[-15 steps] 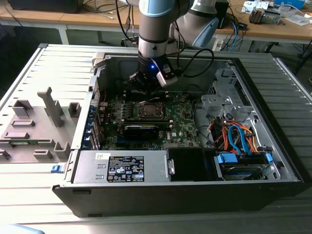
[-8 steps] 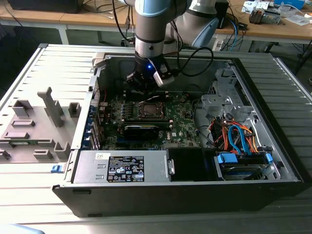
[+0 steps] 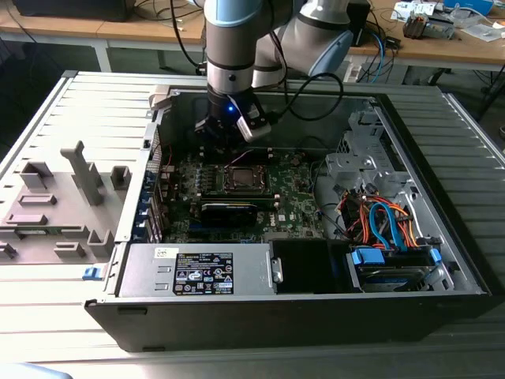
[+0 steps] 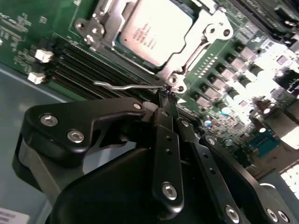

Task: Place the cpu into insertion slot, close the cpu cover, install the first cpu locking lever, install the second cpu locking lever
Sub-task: 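Install the first cpu locking lever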

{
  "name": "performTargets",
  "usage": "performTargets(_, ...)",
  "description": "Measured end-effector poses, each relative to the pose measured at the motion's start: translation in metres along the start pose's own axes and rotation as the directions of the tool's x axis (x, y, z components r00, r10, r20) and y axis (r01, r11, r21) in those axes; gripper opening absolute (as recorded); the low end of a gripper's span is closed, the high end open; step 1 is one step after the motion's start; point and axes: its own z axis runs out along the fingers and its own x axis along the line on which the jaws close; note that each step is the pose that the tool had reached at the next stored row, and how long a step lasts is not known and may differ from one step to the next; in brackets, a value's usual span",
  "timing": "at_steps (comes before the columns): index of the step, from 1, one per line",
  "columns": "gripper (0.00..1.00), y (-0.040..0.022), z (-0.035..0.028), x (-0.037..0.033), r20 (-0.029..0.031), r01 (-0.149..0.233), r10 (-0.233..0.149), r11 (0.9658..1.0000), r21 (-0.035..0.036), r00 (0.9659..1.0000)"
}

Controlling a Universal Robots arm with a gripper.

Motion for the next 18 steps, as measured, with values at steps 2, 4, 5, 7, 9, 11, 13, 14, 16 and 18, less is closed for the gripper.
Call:
performTargets(2, 0.11, -0.0027, 0.0, 0.0003, 0.0001, 0.0, 0.0, 1.0, 0.0, 1.0)
performTargets(4, 0.11, -0.0042, 0.0, 0.0003, 0.0001, 0.0, 0.0, 1.0, 0.0, 1.0)
performTargets(5, 0.11, -0.0042, 0.0001, -0.0001, 0.0, 0.0, 0.0, 1.0, 0.0, 1.0)
performTargets(7, 0.11, -0.0044, 0.0004, -0.0017, -0.0001, 0.002, -0.002, 1.0, 0.0001, 1.0)
performTargets(9, 0.11, -0.0046, 0.0009, -0.0054, -0.0004, 0.005, -0.005, 1.0, 0.0003, 1.0)
performTargets(11, 0.11, -0.0049, 0.0013, -0.0092, -0.0008, 0.007, -0.007, 1.0, 0.0003, 1.0)
performTargets(13, 0.11, -0.0052, 0.0019, -0.0135, -0.0014, 0.01, -0.01, 0.9999, 0.0002, 0.9999)
performTargets(14, 0.11, -0.0053, 0.0021, -0.0151, -0.0015, 0.011, -0.011, 0.9999, 0.0002, 0.9999)
performTargets(16, 0.11, -0.0056, 0.0026, -0.0194, -0.002, 0.014, -0.014, 0.9999, 0.0002, 0.9999)
performTargets(18, 0.11, -0.0058, 0.0029, -0.0225, -0.0022, 0.016, -0.016, 0.9999, 0.0001, 0.9999)
